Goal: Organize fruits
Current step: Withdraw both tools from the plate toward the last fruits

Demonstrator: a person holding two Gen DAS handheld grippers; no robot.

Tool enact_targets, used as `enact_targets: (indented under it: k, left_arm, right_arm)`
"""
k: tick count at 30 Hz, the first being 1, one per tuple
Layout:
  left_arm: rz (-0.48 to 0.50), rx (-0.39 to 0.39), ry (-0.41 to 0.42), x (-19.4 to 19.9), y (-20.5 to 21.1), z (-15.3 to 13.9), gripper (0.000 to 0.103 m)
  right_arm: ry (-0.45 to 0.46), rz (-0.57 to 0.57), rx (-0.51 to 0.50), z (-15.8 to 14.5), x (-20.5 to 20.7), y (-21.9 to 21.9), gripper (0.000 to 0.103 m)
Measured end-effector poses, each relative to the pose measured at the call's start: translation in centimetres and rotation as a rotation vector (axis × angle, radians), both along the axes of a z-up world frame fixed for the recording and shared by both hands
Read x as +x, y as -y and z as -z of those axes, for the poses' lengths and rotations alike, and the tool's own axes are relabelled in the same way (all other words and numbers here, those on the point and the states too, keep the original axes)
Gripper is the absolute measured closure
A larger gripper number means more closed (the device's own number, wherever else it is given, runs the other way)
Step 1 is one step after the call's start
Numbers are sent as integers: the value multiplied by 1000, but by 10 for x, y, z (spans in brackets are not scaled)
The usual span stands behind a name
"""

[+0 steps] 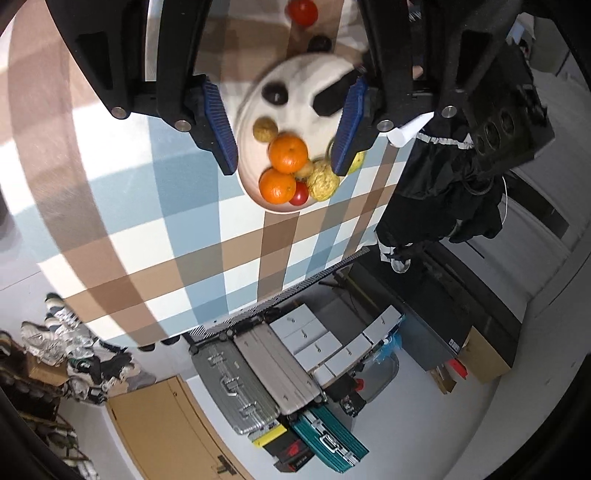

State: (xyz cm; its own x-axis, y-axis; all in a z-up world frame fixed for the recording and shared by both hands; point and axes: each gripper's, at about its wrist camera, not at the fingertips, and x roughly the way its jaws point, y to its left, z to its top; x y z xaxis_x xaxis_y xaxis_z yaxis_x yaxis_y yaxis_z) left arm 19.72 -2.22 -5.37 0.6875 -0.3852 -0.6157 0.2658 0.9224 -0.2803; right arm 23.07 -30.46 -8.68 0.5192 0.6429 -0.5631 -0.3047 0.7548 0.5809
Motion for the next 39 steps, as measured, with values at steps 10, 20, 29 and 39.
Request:
enact_targets:
  k: [10, 20, 29, 39]
  left_arm:
    - [-89, 63, 46, -63, -21, -18, 19]
    - [-168, 123, 53, -111, -29, -25, 1]
    - [-257, 208, -8, -134, -38, -8, 1]
    - [-290, 210, -80, -130, -56, 23, 1]
  right_arm:
    - [121, 56, 2, -22, -82, 14, 25]
    - [247, 51, -77, -30, -145, -1, 2]
    - [196, 55, -92, -3, -169, -4, 1]
    - [161, 69, -230, 28, -160, -14, 1]
